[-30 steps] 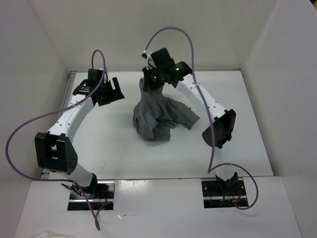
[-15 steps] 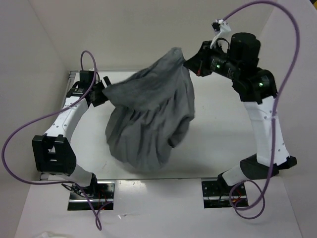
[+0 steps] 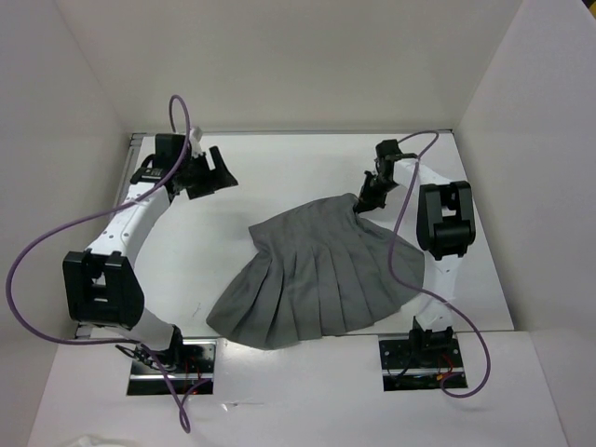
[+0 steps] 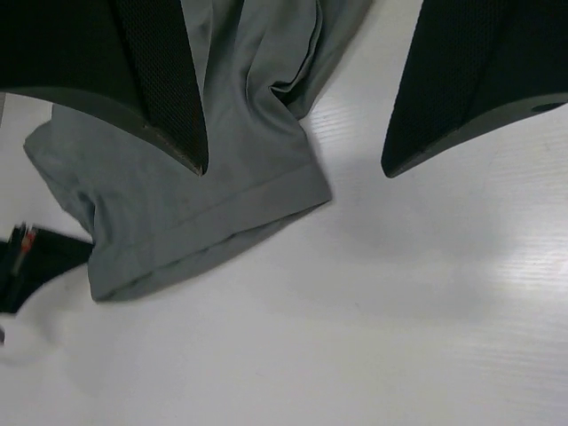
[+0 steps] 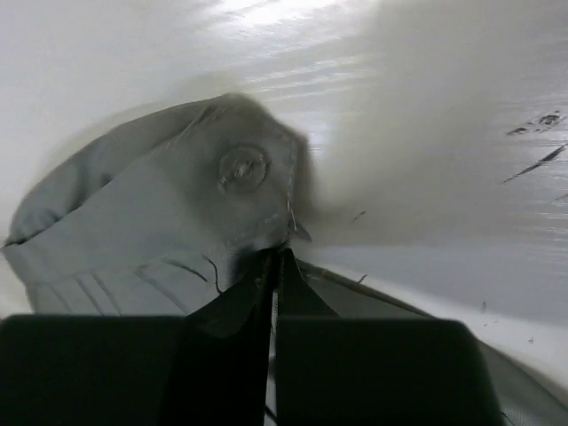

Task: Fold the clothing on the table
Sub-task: Flatten the skirt out

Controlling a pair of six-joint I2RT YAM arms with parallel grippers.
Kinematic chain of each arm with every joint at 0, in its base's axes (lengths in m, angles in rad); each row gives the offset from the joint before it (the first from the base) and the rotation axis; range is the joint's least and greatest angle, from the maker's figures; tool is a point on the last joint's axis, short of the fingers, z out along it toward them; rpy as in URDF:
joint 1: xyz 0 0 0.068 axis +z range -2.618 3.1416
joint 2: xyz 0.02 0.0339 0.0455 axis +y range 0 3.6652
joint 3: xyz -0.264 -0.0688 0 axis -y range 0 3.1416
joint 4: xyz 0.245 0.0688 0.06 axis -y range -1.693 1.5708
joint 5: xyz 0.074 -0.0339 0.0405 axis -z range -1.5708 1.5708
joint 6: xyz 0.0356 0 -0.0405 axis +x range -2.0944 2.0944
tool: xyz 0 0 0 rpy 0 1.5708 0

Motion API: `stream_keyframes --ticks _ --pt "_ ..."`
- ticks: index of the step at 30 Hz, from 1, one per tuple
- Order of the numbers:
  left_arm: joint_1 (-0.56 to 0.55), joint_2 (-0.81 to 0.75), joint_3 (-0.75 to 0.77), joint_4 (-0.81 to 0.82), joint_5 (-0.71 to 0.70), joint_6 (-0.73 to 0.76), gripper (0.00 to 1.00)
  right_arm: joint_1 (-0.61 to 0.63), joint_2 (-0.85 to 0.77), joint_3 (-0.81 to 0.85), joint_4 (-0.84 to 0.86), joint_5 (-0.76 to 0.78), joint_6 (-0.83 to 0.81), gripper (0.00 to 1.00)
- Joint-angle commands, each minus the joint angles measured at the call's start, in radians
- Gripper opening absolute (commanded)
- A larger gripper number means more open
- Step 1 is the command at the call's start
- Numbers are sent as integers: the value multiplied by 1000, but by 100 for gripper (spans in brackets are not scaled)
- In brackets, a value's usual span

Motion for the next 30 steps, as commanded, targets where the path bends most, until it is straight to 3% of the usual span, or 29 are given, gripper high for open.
stream_keyframes --ticks 1,4,8,11,14,22,30 --pt "-33 17 9 42 185 144 85 23 -81 30 70 20 11 0" --pt "-58 11 -48 72 209 114 82 23 -61 52 61 20 1 0" --pt "-76 11 -226 240 204 -88 52 23 -52 52 61 8 -10 0" --pt "-76 61 -269 240 136 -184 53 23 -43 52 61 7 -19 0" --pt "-76 95 -292 257 94 -248 67 23 -14 52 51 -3 -19 0" --pt "-97 314 -274 363 240 -343 66 23 5 52 51 -3 -29 0" --pt "-107 332 -264 263 146 -389 56 23 14 52 42 -13 -38 0"
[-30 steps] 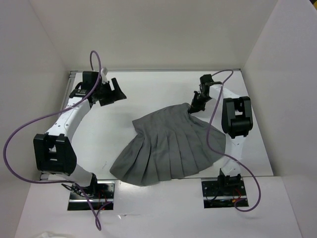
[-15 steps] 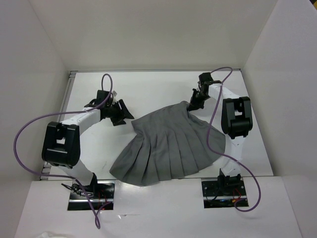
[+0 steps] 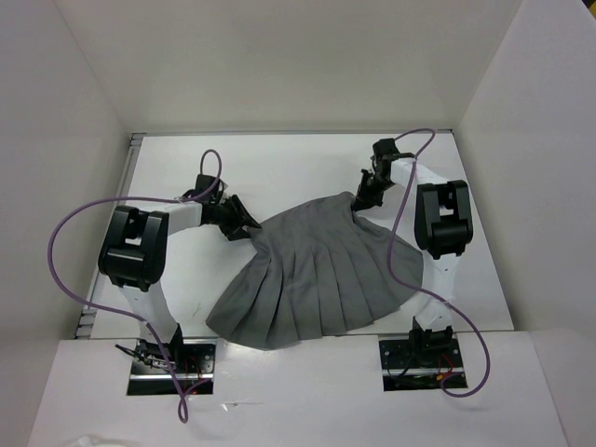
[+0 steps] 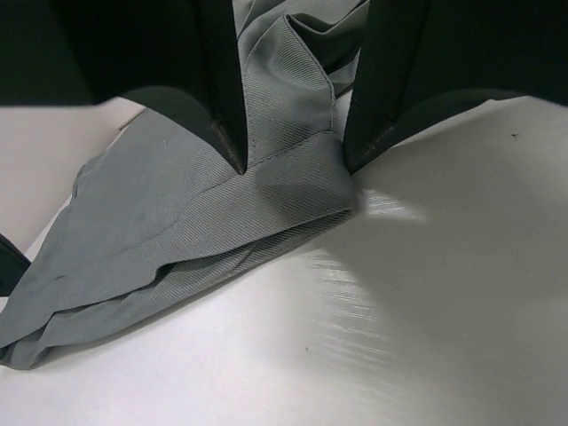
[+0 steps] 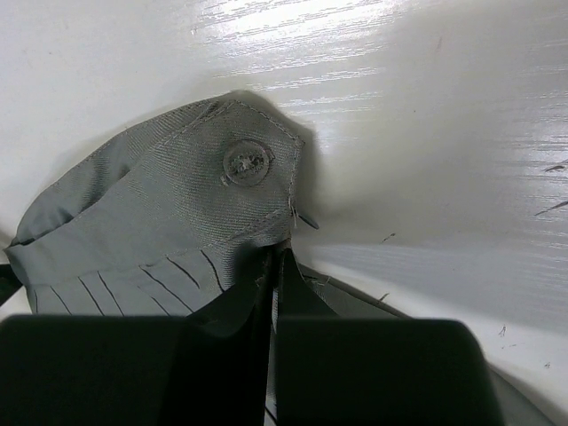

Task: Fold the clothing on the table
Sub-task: Flatten the skirt out, then fold the skirt

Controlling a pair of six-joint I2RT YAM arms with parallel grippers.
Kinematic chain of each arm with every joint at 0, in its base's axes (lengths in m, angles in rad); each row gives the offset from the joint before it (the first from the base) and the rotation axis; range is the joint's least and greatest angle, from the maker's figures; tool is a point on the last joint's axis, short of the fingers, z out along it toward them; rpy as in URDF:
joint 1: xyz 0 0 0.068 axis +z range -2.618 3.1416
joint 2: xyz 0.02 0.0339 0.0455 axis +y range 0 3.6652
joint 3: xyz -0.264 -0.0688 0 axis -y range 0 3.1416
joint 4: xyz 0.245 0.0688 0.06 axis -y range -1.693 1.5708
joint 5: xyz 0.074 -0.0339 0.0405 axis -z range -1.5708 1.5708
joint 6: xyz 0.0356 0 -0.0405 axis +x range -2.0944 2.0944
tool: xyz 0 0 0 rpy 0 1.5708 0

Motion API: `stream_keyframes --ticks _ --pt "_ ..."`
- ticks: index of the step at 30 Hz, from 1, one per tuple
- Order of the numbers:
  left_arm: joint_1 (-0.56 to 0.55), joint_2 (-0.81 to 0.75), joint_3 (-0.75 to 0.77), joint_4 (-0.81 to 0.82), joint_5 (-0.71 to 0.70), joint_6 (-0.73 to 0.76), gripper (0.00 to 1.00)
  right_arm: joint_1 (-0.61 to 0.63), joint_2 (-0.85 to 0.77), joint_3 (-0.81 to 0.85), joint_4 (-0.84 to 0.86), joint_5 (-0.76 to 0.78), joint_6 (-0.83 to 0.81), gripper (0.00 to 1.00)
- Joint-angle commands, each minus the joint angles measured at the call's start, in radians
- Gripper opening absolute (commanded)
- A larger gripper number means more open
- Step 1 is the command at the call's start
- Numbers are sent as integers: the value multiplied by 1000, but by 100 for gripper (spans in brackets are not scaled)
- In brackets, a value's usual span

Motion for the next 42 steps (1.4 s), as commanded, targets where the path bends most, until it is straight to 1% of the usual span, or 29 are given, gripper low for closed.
stream_keyframes --ticks 1,2,5,6,7,9,11,12,13,14,18,19,21,22,23,24,26,28,29,33,36,39,42 --pt "-8 10 7 -54 -58 -26 54 7 10 32 9 -13 -18 0" --pt "-8 19 7 -64 -58 -35 53 7 10 32 9 -13 -18 0" --pt "-8 44 -2 -66 -17 -35 35 -2 10 41 9 -13 -18 0" --pt "-8 55 -11 -37 -17 -47 23 -2 10 41 9 -13 -18 0" --pt "-8 55 -20 -25 -6 -47 14 -2 10 41 9 -13 -18 0" --pt "-8 88 -10 -3 -27 -60 1 -11 10 32 9 -3 -18 0" --pt "2 101 30 -3 -49 -60 0 -11 -1 9 9 17 -9 0" --pt "2 101 44 -3 -69 -60 0 -24 -25 0 9 50 -9 0" --pt "24 101 61 9 -78 -60 0 -34 -36 -31 0 70 22 0" --pt "25 101 79 9 -89 -60 0 -34 -51 -52 0 82 31 0" --pt "46 133 223 -3 -155 -15 0 -45 -162 -190 -20 113 89 0" --pt "46 144 289 -24 -180 -6 0 -45 -210 -242 -29 113 89 0" --pt "55 167 335 -35 -181 12 0 -45 -255 -282 -29 113 112 0" --pt "55 167 351 -46 -181 26 0 -54 -271 -295 -29 138 112 0" --pt "55 176 361 -46 -166 26 0 -54 -271 -295 -20 147 122 3" --pt "55 176 361 -46 -155 26 0 -54 -271 -281 -20 147 122 12" --pt "55 188 361 -35 -127 35 0 -67 -245 -223 -20 147 109 45" --pt "55 197 361 -35 -118 35 0 -67 -245 -183 8 147 109 51" --pt "55 197 349 -35 -118 35 0 -67 -233 -171 20 147 109 53" --pt "55 197 338 -35 -118 44 0 -67 -176 -121 29 147 109 53" --pt "55 188 338 -46 -118 45 0 -67 -140 -112 75 77 109 53" --pt "55 188 338 -46 -118 54 0 -67 -107 -112 84 -9 120 53" --pt "55 188 348 -55 -118 54 0 -67 -97 -112 94 -43 129 53"
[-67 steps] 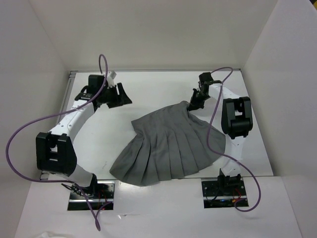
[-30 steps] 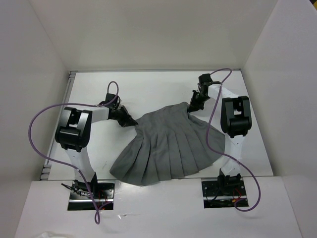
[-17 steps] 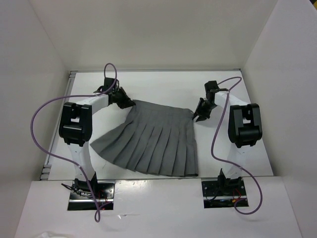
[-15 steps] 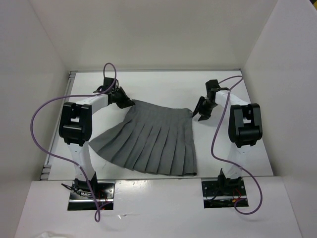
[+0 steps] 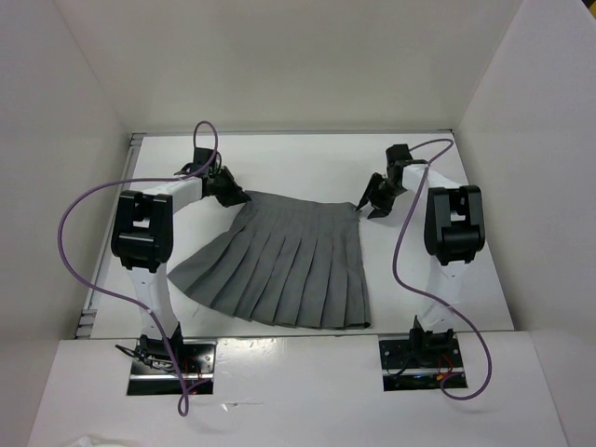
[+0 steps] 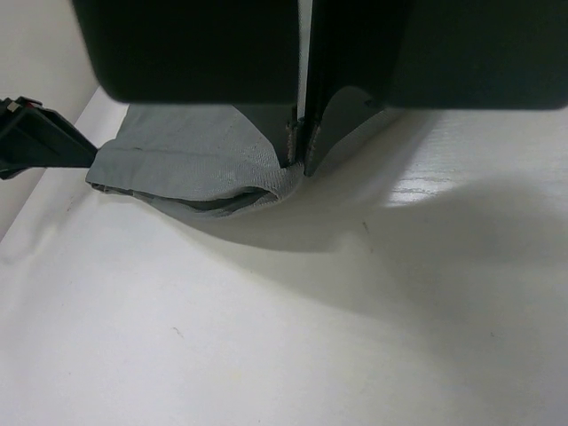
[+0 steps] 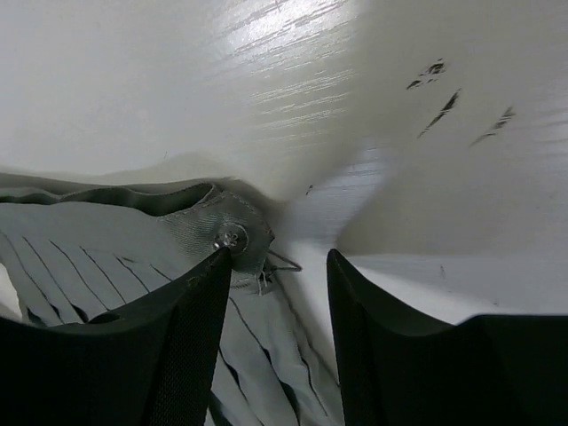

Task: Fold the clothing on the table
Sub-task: Fold the skirt

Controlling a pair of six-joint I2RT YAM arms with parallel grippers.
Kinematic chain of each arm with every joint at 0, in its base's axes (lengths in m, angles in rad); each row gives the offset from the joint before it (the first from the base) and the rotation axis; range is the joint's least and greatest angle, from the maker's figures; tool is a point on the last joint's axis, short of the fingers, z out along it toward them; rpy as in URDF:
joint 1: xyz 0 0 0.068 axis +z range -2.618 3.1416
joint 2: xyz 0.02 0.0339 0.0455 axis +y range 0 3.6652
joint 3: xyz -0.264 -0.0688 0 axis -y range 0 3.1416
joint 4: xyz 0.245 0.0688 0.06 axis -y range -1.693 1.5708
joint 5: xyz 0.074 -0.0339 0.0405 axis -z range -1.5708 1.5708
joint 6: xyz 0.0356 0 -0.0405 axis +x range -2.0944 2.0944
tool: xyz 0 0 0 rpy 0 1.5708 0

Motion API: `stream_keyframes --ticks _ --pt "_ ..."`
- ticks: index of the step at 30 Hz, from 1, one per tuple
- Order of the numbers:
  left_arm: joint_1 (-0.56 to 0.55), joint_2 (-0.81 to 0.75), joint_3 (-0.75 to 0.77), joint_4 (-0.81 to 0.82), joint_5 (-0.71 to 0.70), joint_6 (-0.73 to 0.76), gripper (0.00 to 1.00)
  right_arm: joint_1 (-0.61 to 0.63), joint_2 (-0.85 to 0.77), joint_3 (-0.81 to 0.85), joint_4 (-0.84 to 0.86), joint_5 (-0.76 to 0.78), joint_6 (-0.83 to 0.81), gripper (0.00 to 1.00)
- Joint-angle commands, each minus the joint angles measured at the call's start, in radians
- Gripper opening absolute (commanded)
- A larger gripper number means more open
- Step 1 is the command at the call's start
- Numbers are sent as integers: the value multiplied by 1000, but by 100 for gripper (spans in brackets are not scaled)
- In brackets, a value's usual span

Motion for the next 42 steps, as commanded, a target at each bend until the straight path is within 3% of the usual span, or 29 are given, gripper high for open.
stream_keyframes --ticks 1,6,10,13,14,17,19,23,25,32,36,39,41,42 --pt "2 4 6 -19 -3 29 0 -3 4 14 54 -86 15 53" --pt "2 4 6 -19 -3 29 0 -3 32 -22 96 -183 36 53" --pt "2 14 -3 -19 -3 29 0 7 70 -45 107 -183 46 45" --pt "2 23 -3 -19 -3 29 0 16 99 -45 82 -167 46 33" --pt "2 23 -12 -19 -3 29 0 16 113 -45 82 -167 46 19" --pt "11 67 -13 11 35 38 0 16 113 -23 91 -137 36 0" --pt "12 82 26 22 72 61 0 16 77 54 91 -88 27 0" --pt "12 64 245 -30 176 119 0 16 -32 319 12 -29 -58 0" --pt "21 64 452 -71 188 142 0 16 -43 525 -83 -20 -114 0" --pt "87 73 1017 -253 224 183 0 16 -86 971 -212 102 -211 0" --pt "101 109 1190 -382 224 254 0 16 -51 1149 -281 113 -237 0" --pt "87 60 1088 -395 210 289 0 39 -93 1024 -291 103 -237 0" --pt "74 -52 760 -247 210 279 0 77 -135 894 -253 138 -237 0" --pt "74 -95 628 -184 210 239 0 88 -158 729 -234 147 -226 0"
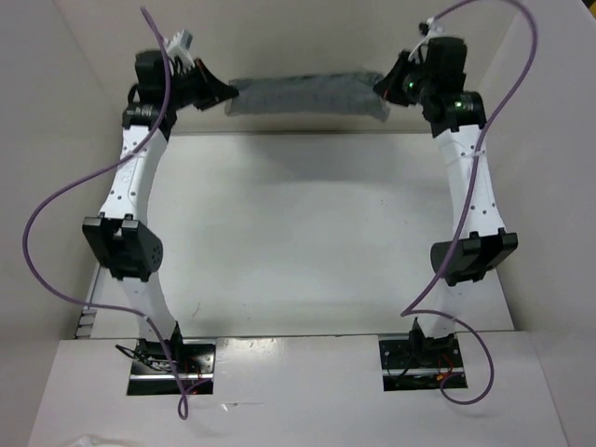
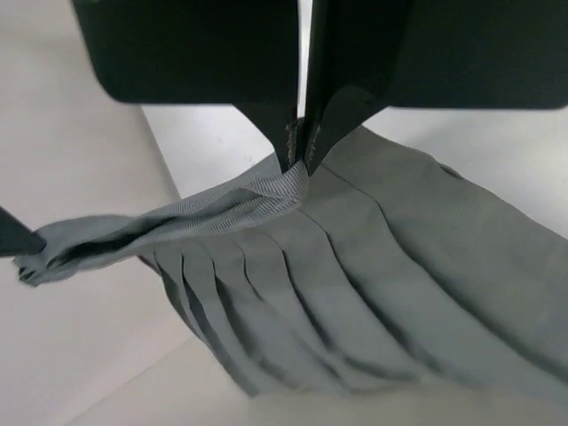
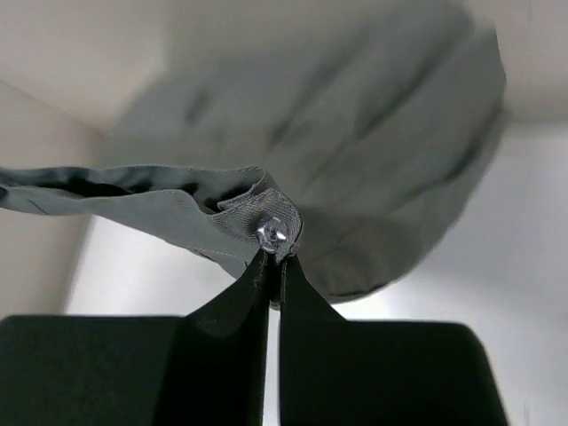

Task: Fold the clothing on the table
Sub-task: Fold the skirt

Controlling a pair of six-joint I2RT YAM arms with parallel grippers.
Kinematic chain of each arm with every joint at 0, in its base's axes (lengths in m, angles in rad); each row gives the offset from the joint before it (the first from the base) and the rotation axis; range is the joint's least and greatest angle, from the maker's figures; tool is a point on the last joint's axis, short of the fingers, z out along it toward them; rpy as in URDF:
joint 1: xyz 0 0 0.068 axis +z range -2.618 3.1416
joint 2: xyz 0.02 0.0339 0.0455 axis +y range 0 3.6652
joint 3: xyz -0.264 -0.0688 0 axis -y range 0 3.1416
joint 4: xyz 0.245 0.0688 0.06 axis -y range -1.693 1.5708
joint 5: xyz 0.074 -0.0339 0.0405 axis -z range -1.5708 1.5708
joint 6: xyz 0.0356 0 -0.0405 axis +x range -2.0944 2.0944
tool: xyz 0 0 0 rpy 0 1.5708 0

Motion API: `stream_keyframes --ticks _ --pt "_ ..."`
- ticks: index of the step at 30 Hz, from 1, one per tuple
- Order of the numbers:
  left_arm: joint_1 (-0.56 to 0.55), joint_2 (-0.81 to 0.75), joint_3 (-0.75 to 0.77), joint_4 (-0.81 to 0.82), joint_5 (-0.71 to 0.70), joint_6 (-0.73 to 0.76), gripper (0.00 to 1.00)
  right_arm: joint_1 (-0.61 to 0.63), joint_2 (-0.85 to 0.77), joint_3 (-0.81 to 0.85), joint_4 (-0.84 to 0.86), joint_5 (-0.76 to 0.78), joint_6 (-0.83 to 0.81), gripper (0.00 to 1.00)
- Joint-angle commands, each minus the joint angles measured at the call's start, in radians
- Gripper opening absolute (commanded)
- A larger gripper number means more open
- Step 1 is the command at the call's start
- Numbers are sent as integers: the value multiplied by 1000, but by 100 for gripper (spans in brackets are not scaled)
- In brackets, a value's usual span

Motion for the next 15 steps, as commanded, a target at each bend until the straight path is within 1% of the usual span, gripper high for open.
stream_keyframes --ticks 1,2,3,5,6,7,8,9,10,11,13,15 --pt "7 -110 -492 130 -22 -16 0 34 -52 -312 -29 83 5 0" --pt "-3 -142 -602 160 -32 -33 0 44 -76 -403 -13 69 15 0" --pt "-3 -199 -703 194 -45 -58 0 45 -112 -575 -13 60 28 0" --pt "-12 -254 -892 208 -45 -85 0 72 -148 -731 -22 14 71 0" --pt "-23 -284 -1052 219 -27 -85 0 83 -163 -881 -37 -9 88 0" --pt "-23 -342 -1121 202 -27 -95 0 98 -209 -952 -48 -40 106 0" --pt "-33 -371 -1175 182 -27 -96 0 135 -238 -1079 -62 -52 145 0" --pt "-46 -420 -1257 127 -27 -86 0 152 -258 -1129 -79 -61 166 0" --pt "-46 -442 -1285 95 -27 -77 0 166 -274 -1166 -101 -99 182 0" --pt "-46 -460 -1308 64 -16 -62 0 195 -295 -1227 -149 -111 206 0" --pt "-46 -517 -1351 -20 -7 -48 0 225 -330 -1291 -184 -130 232 0" --pt "-46 -572 -1352 -114 -7 -39 0 244 -361 -1304 -229 -140 266 0"
